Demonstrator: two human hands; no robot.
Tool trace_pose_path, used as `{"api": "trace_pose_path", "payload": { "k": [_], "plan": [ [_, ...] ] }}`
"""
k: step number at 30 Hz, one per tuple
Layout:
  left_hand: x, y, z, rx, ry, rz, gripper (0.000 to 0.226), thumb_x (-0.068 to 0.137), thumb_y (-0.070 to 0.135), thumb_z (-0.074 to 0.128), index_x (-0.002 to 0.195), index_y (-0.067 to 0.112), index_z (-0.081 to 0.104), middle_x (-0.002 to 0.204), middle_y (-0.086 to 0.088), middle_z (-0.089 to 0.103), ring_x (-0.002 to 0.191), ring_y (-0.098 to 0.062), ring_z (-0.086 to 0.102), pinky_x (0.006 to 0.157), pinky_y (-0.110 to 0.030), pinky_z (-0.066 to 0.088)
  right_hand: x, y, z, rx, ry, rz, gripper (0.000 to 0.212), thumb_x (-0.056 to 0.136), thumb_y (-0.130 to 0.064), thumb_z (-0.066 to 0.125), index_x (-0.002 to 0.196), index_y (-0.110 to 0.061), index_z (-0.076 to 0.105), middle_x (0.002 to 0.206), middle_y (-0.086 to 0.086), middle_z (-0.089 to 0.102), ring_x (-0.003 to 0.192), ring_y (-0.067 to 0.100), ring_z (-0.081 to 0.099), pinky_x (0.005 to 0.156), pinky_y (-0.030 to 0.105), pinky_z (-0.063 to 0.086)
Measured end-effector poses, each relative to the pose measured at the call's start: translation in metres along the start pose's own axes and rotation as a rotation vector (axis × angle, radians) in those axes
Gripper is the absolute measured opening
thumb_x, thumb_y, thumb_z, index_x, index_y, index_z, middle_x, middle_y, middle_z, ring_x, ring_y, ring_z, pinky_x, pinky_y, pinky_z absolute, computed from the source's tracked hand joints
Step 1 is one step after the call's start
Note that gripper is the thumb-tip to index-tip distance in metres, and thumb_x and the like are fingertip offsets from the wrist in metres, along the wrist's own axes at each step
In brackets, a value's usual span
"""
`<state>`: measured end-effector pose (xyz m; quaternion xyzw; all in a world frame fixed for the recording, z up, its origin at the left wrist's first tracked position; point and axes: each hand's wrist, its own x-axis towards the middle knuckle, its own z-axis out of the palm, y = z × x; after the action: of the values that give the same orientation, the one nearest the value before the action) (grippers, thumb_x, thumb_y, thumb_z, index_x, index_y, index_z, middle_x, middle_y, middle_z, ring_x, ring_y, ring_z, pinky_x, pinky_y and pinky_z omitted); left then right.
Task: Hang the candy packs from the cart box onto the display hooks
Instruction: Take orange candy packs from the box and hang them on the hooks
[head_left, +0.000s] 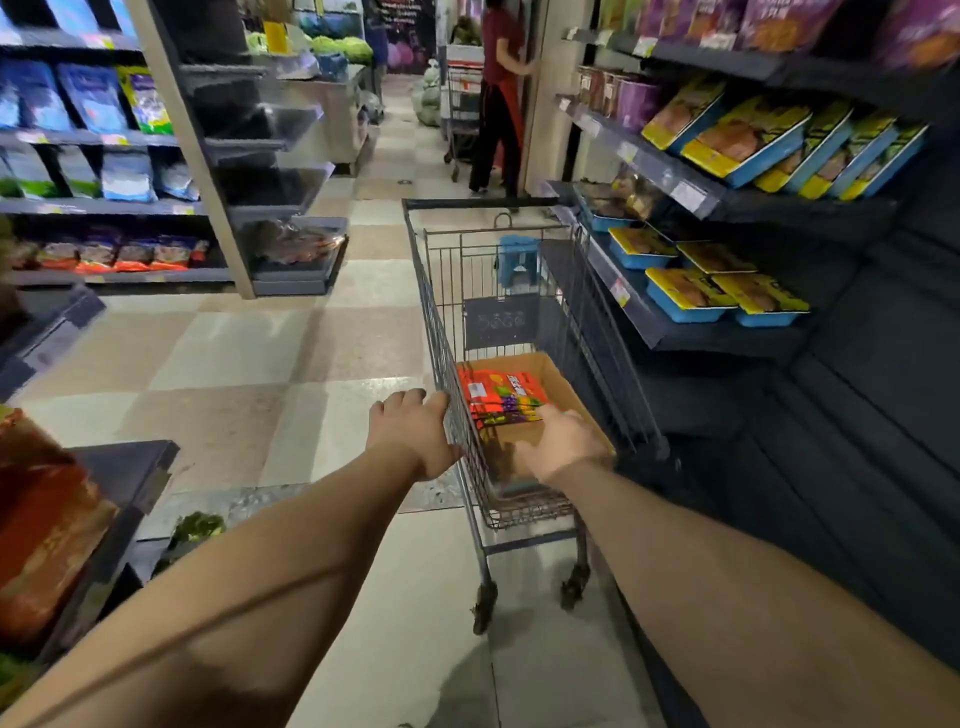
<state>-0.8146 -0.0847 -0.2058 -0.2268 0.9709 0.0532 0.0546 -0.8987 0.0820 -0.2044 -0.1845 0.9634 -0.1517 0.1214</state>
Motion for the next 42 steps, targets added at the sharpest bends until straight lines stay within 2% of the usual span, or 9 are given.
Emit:
{"api": "trace_pose_path", "payload": {
  "k": [6,11,19,22,27,32,36,39,42],
  "plan": [
    [0.122,-0.021,-0.015,0.033,-0.035,0.098,0.073,0.087,0.06,0.058,0.148,0.026,0.038,0.148,-0.01,0.047,0.138,-0.034,0.041,0.113,-0.047,0.033,0.083,-0.017,0.0,0.066,0.034,0.103,0.046,0.095,-0.042,0.056,0.138,-0.027,0.047,0.135,0.006,0.052,0.119,0.029,0.055,0.086,0.037,0.046],
    [0.197,0.018,0.006,0.067,-0.139,0.219,0.072,0.087,0.059,0.059,0.147,0.024,0.038,0.147,-0.012,0.044,0.138,-0.035,0.038,0.116,-0.048,0.029,0.138,0.015,-0.002,0.031,0.016,0.243,0.05,0.094,-0.045,0.055,0.14,-0.028,0.045,0.133,0.007,0.052,0.123,0.031,0.051,0.097,0.046,0.048],
    [0.304,0.053,0.026,0.151,-0.271,0.241,0.082,0.09,0.058,0.058,0.157,0.023,0.026,0.16,-0.014,0.03,0.148,-0.037,0.027,0.122,-0.051,0.02,0.245,0.059,-0.003,0.141,-0.032,0.356,0.051,0.095,-0.042,0.057,0.141,-0.025,0.044,0.138,0.009,0.049,0.126,0.031,0.049,0.099,0.044,0.044],
    [0.344,0.055,0.027,0.144,-0.299,0.226,0.081,0.09,0.059,0.058,0.156,0.025,0.028,0.157,-0.012,0.036,0.145,-0.035,0.031,0.119,-0.05,0.024,0.281,0.065,-0.009,0.166,-0.037,0.362,0.051,0.095,-0.043,0.057,0.141,-0.025,0.044,0.139,0.009,0.048,0.125,0.031,0.05,0.097,0.043,0.045],
    [0.404,0.06,0.053,0.124,-0.379,0.256,0.083,0.084,0.062,0.065,0.154,0.039,0.029,0.145,-0.01,0.048,0.13,-0.034,0.048,0.106,-0.051,0.045,0.321,0.087,-0.007,0.241,-0.035,0.494,0.056,0.094,-0.044,0.058,0.144,-0.026,0.041,0.142,0.009,0.048,0.127,0.032,0.05,0.098,0.043,0.049],
    [0.479,0.053,0.107,0.217,-0.507,0.331,0.081,0.078,0.069,0.063,0.147,0.035,0.039,0.149,-0.008,0.047,0.13,-0.035,0.051,0.102,-0.055,0.049,0.356,0.102,0.024,0.262,-0.073,0.649,0.055,0.096,-0.046,0.056,0.145,-0.027,0.039,0.145,0.008,0.049,0.128,0.033,0.051,0.096,0.042,0.05],
    [0.548,0.049,0.156,0.282,-0.647,0.439,0.106,0.062,0.095,0.04,0.149,0.034,0.04,0.153,-0.006,0.044,0.135,-0.035,0.045,0.108,-0.052,0.043,0.383,0.095,0.07,0.306,-0.165,0.833,0.055,0.096,-0.048,0.055,0.143,-0.024,0.039,0.141,0.01,0.052,0.126,0.035,0.052,0.095,0.043,0.05],
    [0.588,0.044,0.173,0.242,-0.699,0.449,0.096,0.067,0.085,0.048,0.151,0.04,0.035,0.154,-0.003,0.043,0.133,-0.034,0.048,0.106,-0.049,0.044,0.408,0.075,0.111,0.382,-0.257,0.908,0.055,0.096,-0.048,0.054,0.141,-0.02,0.039,0.133,0.013,0.056,0.12,0.036,0.056,0.091,0.042,0.053],
    [0.628,0.03,0.202,0.212,-0.747,0.444,0.103,0.065,0.088,0.05,0.153,0.038,0.033,0.153,-0.009,0.044,0.131,-0.036,0.05,0.105,-0.047,0.047,0.437,0.052,0.149,0.536,-0.322,0.971,0.059,0.095,-0.046,0.059,0.144,-0.022,0.039,0.135,0.011,0.056,0.112,0.034,0.062,0.089,0.042,0.056]
  ]
}}
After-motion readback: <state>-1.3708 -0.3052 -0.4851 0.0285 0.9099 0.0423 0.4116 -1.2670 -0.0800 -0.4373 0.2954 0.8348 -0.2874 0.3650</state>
